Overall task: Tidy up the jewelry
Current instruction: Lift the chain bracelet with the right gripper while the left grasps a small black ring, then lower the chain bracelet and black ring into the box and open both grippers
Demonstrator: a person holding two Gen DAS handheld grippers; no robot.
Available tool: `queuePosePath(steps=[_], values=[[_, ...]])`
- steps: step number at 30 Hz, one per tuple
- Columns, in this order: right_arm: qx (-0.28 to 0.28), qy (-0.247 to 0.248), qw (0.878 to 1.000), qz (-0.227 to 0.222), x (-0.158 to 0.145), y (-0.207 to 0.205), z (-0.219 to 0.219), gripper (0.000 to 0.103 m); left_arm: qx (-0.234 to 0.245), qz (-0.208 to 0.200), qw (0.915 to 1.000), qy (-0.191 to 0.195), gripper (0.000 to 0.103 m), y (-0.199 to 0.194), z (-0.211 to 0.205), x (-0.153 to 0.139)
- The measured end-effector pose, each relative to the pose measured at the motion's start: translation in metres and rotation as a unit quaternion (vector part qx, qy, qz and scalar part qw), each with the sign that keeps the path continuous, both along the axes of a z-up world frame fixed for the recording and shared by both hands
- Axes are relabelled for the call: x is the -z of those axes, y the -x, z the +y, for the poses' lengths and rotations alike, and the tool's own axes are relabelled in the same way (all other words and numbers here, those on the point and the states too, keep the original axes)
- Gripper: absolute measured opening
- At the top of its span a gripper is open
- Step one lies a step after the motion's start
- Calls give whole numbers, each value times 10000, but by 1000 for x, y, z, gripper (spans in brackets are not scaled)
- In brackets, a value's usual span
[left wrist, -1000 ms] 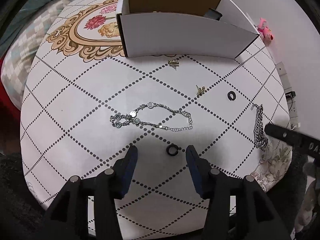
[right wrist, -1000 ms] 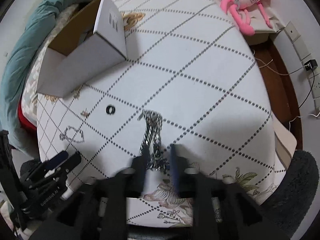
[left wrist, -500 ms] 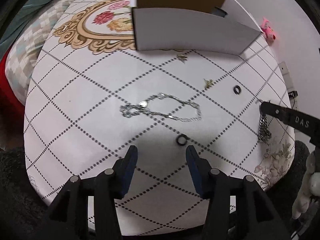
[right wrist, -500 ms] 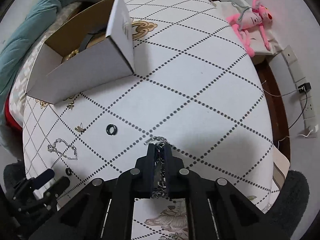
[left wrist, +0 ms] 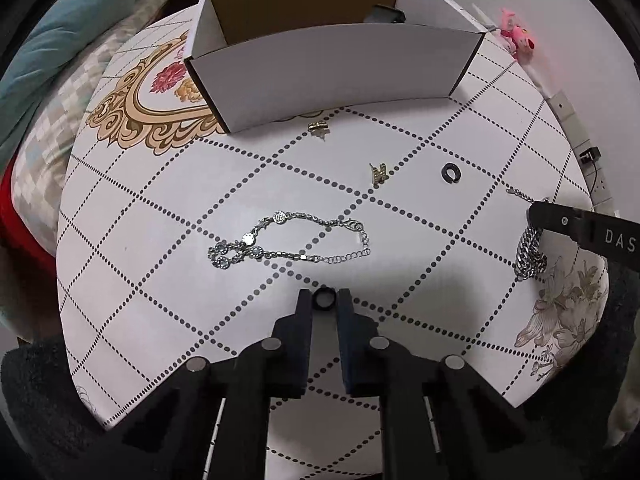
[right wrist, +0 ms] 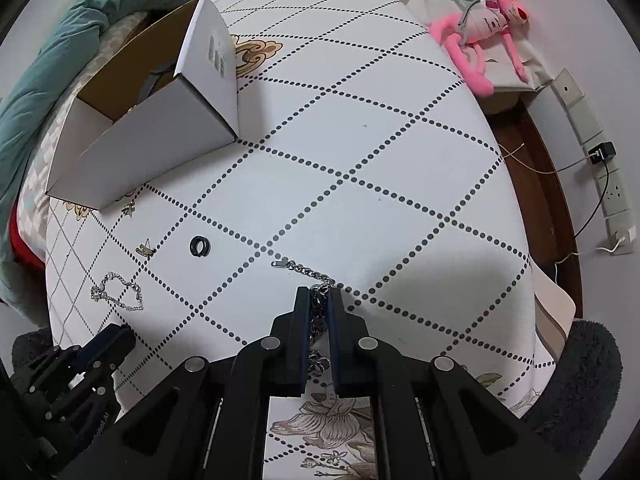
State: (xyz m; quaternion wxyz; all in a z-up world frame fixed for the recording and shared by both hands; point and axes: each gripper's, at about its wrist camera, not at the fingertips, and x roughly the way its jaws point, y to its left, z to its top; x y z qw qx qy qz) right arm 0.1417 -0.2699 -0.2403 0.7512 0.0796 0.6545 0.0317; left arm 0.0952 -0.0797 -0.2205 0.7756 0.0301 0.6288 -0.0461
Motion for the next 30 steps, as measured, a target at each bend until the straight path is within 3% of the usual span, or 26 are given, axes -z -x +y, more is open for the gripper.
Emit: queuePosePath(steps=[4,9,15,20,25,30], values=[[-9,-116,9999,-66,-7,2,3,8,-31,-39,10000,52,9,3,2,-3],[-58,-521,9981,-336,-37,5,7,8,-70,-166,9994,291,9,7,26,-29],[-202,-933,9922,-801,-91,3,9,8,-177,-654,9948,755,9,-4,44,-91],[-328,-1287,9836,-1220,-141,-22,15,8,-338,-966,9878,1171,9,-40,53,-133],[-508,-1387,9778,-1484,-170,-63,34,8,-537,-1051,9841,1324,9,-91,64,-138],[-676,-1284,9788,-1444,-168,-110,58,8,-577,-901,9865,1240,9,-128,72,-128]])
